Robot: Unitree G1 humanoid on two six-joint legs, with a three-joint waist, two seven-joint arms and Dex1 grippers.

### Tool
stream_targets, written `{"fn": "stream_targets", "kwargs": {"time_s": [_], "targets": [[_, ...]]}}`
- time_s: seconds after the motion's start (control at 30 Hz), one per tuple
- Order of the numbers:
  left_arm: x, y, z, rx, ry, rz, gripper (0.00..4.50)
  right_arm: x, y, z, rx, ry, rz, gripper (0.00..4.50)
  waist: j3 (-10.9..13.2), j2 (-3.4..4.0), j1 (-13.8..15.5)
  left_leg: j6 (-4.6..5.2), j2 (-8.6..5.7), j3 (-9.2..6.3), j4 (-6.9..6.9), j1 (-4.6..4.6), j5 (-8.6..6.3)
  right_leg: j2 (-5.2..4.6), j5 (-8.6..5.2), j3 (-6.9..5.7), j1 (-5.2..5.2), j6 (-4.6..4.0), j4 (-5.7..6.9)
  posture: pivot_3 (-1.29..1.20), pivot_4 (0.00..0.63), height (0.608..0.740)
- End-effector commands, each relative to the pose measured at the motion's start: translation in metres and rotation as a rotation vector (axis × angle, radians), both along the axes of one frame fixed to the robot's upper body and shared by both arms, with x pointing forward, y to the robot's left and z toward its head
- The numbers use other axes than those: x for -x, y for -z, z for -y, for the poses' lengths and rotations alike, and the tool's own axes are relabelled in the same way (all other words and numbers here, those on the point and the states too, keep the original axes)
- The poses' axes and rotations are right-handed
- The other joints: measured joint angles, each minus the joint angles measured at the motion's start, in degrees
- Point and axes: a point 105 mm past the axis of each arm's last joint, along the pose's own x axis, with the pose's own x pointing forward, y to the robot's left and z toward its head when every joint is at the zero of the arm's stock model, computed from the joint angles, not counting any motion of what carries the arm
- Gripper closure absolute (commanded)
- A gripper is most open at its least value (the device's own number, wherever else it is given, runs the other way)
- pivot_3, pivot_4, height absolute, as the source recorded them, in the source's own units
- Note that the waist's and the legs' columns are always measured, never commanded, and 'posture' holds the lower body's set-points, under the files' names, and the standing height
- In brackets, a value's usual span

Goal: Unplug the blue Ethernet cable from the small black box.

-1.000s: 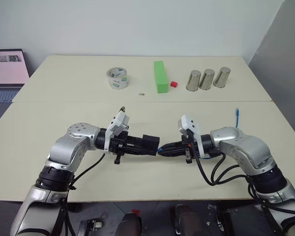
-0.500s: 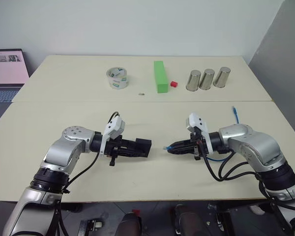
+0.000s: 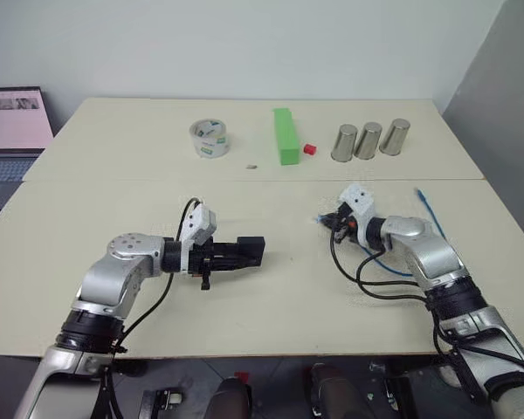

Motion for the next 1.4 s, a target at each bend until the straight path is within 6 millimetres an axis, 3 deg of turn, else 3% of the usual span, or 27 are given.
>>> {"fn": "stream_targets", "kwargs": {"time_s": [0.03,0.2,0.37,0.5,0.63,0.83,1.03,1.27,1.4], "targets": [[-0.014,-0.017,-0.004,0.029,-0.106,0.110,3.70,0.002,-0.008,0.000,-0.035,-0.021,0.015,3.01,0.00,0.00,-0.03,0.00,0.00,0.00,0.00,-0.03,0.00,0.00,0.01,0.00,-0.02,-0.01,0.00,0.00,0.150,0.740],[-0.045,-0.022,-0.028,0.048,-0.387,0.249,3.70,0.014,-0.032,0.001,-0.095,-0.079,0.032,1.83,0.00,0.00,0.02,0.00,0.00,-0.02,0.01,-0.04,0.00,-0.03,0.02,-0.02,-0.02,0.00,-0.01,0.00,0.150,0.740],[-0.075,-0.032,-0.069,0.093,-0.716,0.407,3.70,0.062,-0.075,-0.024,-0.156,-0.397,0.079,0.56,0.03,0.06,0.22,0.00,-0.01,-0.08,0.05,-0.04,0.00,-0.04,0.02,-0.07,0.00,0.03,0.00,0.00,0.150,0.740],[-0.084,-0.021,-0.088,0.125,-0.847,0.403,3.70,0.083,-0.097,-0.046,-0.187,-0.511,0.135,0.56,0.02,0.04,0.03,0.00,0.00,-0.07,0.04,0.01,0.00,-0.03,0.03,-0.07,0.03,0.04,0.01,0.00,0.150,0.740],[-0.090,-0.007,-0.101,0.117,-0.998,0.439,2.66,0.095,-0.096,-0.071,-0.185,-0.580,0.138,0.50,0.01,0.02,0.15,0.00,-0.02,-0.07,0.08,0.00,0.00,-0.04,0.06,-0.07,0.04,0.08,0.00,0.00,0.150,0.740],[-0.086,0.018,-0.102,0.099,-1.011,0.398,1.37,0.093,-0.091,-0.073,-0.162,-0.570,0.139,0.50,0.01,0.01,0.87,-0.02,-0.07,-0.08,0.08,-0.04,0.01,-0.10,0.07,-0.09,0.03,0.08,0.00,0.00,0.150,0.740],[-0.072,0.018,-0.102,0.128,-0.985,0.367,0.03,0.092,-0.091,-0.070,-0.153,-0.550,0.143,0.50,0.00,0.01,0.91,-0.02,-0.05,-0.09,0.06,-0.04,0.01,-0.10,0.07,-0.11,0.02,0.08,0.01,0.00,0.150,0.740],[-0.030,0.007,-0.098,-0.001,-0.848,0.277,0.00,0.085,-0.084,-0.043,-0.134,-0.444,0.148,0.50,0.00,0.01,0.73,-0.02,-0.01,-0.16,0.03,-0.05,0.01,-0.09,0.06,-0.15,0.01,0.07,0.02,0.00,0.150,0.740],[-0.018,-0.007,-0.114,-0.082,-0.847,0.274,0.00,0.081,-0.084,-0.021,-0.123,-0.383,0.151,0.50,0.00,0.01,1.00,-0.02,-0.03,-0.17,0.05,-0.02,0.01,-0.08,-0.10,-0.18,0.06,0.34,0.00,0.00,0.150,0.740]]}}
